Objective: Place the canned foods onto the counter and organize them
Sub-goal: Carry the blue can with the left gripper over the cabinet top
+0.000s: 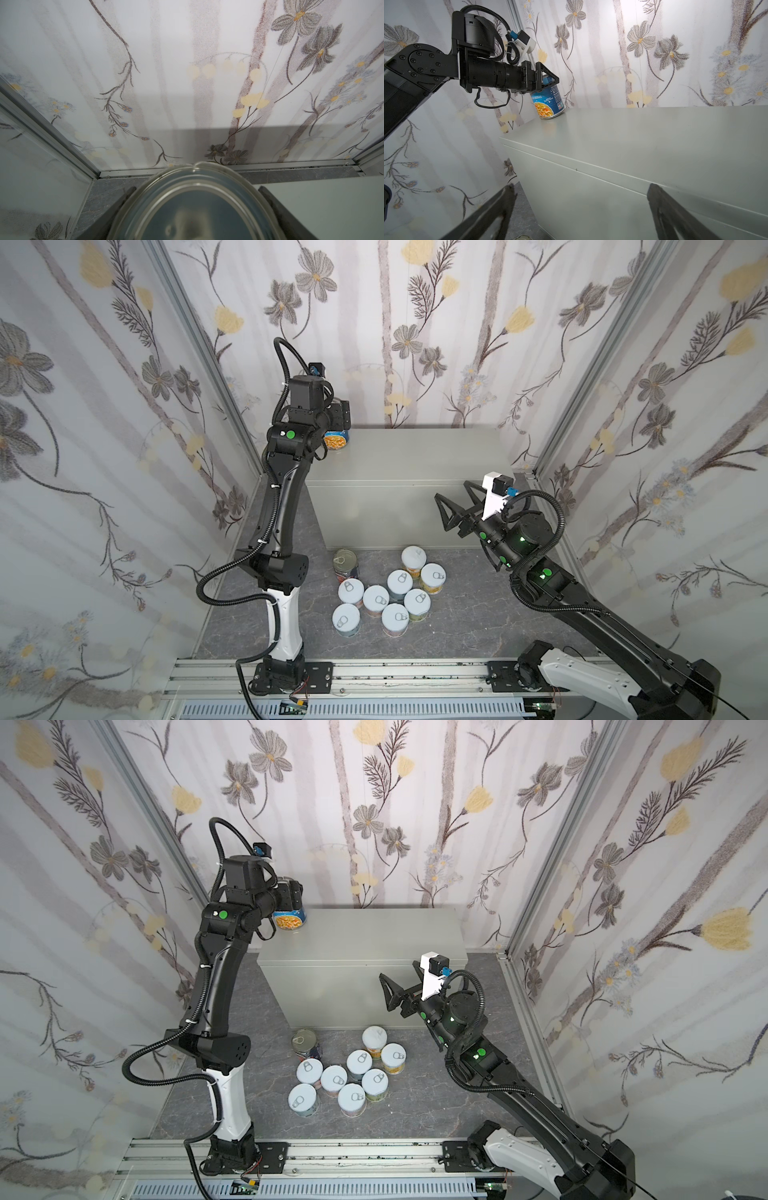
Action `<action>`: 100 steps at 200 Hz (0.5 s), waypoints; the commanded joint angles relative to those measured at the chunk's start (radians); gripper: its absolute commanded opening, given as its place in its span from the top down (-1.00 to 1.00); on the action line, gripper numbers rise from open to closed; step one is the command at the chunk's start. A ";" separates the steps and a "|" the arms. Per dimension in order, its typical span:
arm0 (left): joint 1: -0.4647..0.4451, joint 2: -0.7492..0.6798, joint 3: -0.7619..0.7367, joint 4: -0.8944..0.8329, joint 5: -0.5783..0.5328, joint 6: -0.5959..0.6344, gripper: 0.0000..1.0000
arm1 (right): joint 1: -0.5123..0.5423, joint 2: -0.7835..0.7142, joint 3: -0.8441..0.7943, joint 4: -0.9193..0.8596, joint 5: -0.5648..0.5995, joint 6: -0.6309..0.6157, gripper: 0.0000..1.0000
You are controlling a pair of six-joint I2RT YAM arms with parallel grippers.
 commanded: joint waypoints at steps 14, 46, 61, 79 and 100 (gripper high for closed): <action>0.000 -0.010 0.015 0.106 0.000 -0.007 -0.57 | 0.001 -0.005 -0.003 0.005 0.014 -0.009 -0.99; 0.000 -0.008 0.015 0.112 0.003 -0.004 -0.65 | 0.001 -0.007 -0.004 0.001 0.017 -0.012 -0.99; 0.000 -0.006 0.015 0.116 -0.002 -0.006 -0.70 | 0.001 -0.007 -0.004 0.001 0.018 -0.015 -0.99; 0.000 -0.007 0.015 0.117 0.000 -0.003 -0.78 | 0.002 -0.009 -0.006 0.000 0.020 -0.014 -0.99; -0.001 -0.005 0.015 0.121 0.001 -0.003 -0.82 | 0.001 -0.012 -0.007 -0.001 0.023 -0.014 -0.99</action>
